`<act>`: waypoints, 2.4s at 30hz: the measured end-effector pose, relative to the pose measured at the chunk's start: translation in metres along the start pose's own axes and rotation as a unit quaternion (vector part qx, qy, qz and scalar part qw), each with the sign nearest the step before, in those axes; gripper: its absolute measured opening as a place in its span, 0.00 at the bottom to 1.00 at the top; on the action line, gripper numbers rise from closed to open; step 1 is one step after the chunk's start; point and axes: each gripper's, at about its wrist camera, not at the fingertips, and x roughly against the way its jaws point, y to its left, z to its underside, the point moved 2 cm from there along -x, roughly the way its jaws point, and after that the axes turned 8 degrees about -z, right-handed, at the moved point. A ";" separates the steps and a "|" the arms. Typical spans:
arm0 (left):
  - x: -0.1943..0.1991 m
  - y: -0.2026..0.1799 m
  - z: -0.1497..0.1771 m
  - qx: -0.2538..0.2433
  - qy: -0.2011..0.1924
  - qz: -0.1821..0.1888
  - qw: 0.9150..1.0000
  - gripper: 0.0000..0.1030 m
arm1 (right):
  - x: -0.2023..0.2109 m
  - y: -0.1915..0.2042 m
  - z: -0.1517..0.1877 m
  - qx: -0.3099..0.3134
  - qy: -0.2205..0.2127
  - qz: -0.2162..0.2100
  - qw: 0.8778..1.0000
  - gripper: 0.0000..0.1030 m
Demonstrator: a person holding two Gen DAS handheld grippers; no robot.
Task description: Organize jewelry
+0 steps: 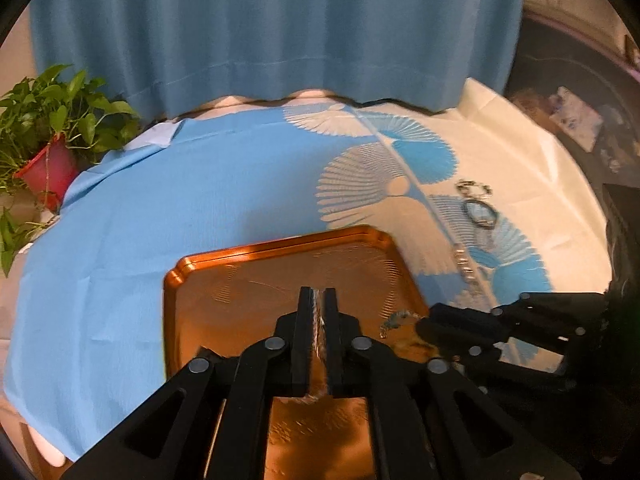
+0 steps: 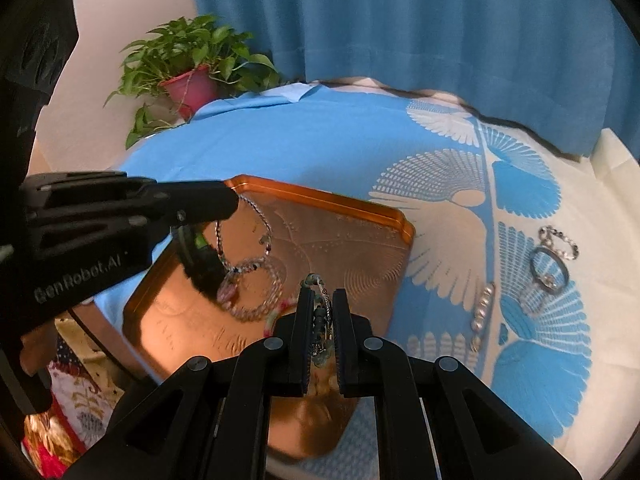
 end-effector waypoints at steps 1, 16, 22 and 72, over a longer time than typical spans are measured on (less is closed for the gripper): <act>-0.004 0.000 0.001 -0.003 0.007 -0.008 1.000 0.47 | -0.007 -0.003 -0.002 -0.008 0.007 0.005 1.000 0.11; 0.061 -0.007 0.088 0.007 0.002 -0.078 0.997 0.97 | 0.034 -0.001 0.079 -0.055 0.049 0.043 0.996 0.73; 0.113 -0.030 0.131 0.007 0.004 -0.066 0.998 0.97 | 0.101 0.026 0.122 -0.044 0.019 0.056 0.997 0.73; 0.231 -0.080 0.189 -0.016 -0.080 -0.078 0.994 0.97 | 0.232 0.075 0.209 -0.045 -0.079 0.075 0.993 0.73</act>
